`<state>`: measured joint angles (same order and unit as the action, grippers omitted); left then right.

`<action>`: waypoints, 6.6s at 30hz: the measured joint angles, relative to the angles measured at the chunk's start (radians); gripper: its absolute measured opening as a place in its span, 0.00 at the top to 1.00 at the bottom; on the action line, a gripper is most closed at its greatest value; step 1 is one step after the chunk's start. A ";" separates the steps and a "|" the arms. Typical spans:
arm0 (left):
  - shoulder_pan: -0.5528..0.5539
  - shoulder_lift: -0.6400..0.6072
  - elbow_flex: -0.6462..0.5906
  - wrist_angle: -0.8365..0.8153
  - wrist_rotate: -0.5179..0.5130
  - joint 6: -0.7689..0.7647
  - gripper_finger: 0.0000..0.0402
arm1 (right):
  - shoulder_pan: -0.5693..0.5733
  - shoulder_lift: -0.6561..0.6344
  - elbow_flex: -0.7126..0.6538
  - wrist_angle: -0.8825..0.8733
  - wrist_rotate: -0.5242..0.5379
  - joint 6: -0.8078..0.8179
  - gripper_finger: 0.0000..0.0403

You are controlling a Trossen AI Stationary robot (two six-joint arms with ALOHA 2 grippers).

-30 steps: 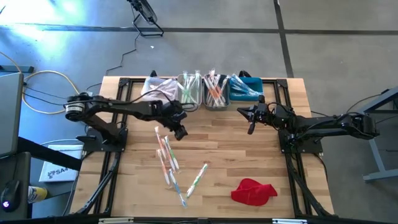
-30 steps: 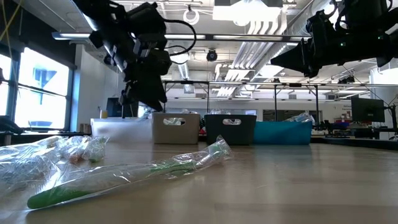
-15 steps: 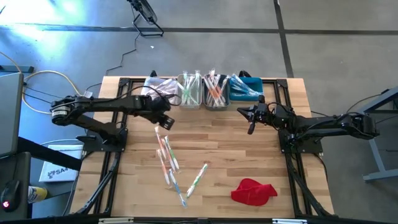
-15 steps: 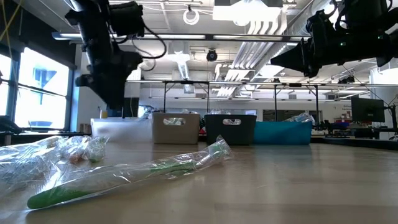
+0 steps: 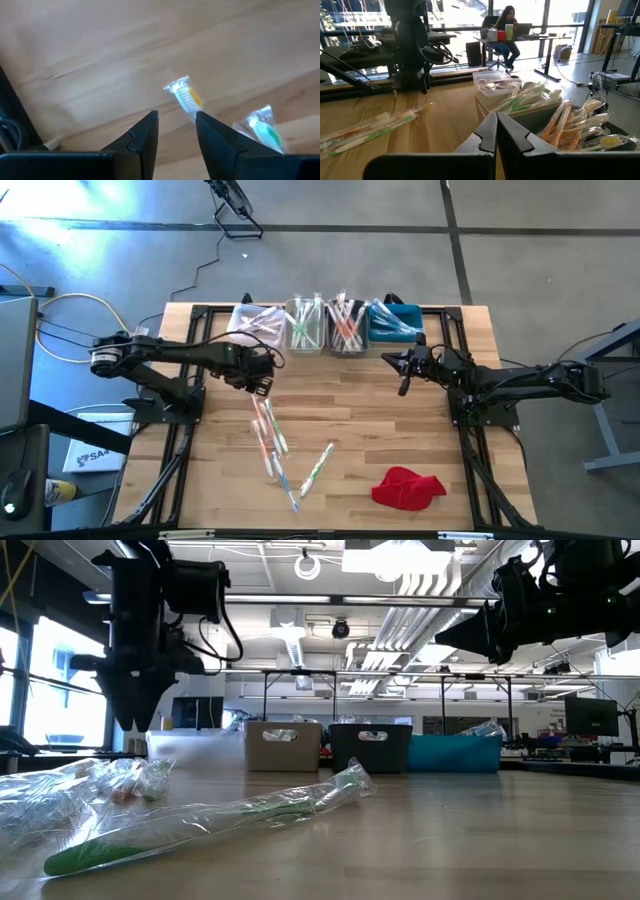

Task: Pick & Place Toothbrushes
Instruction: Put the orange toothbrush into the dark green bin

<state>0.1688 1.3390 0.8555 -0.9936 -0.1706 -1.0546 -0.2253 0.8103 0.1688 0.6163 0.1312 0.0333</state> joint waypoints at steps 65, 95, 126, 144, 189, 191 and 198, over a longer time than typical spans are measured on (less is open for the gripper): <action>0.002 0.109 -0.051 0.291 0.116 0.148 0.68 | 0.000 0.000 -0.002 0.000 0.000 0.000 0.99; 0.086 0.115 0.049 0.185 0.144 0.099 0.68 | 0.000 0.000 -0.002 0.000 0.000 0.000 0.99; -0.006 0.116 0.049 0.274 0.113 0.076 0.68 | 0.000 0.000 -0.001 0.000 0.000 0.000 0.99; -0.006 0.237 0.048 0.288 0.109 0.052 0.68 | 0.000 0.000 0.000 0.000 0.000 -0.003 0.99; -0.006 0.233 0.052 0.239 0.147 0.081 0.68 | 0.000 0.000 0.000 -0.002 0.000 -0.003 0.99; -0.006 0.233 0.044 0.260 0.162 0.081 0.68 | 0.000 0.000 0.000 -0.002 0.000 -0.003 0.99; -0.006 0.233 0.044 0.267 0.164 0.081 0.68 | 0.000 0.000 0.000 -0.002 0.000 -0.003 0.99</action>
<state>0.1631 1.5719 0.8990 -0.7269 -0.0067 -0.9737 -0.2253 0.8103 0.1684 0.6144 0.1311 0.0299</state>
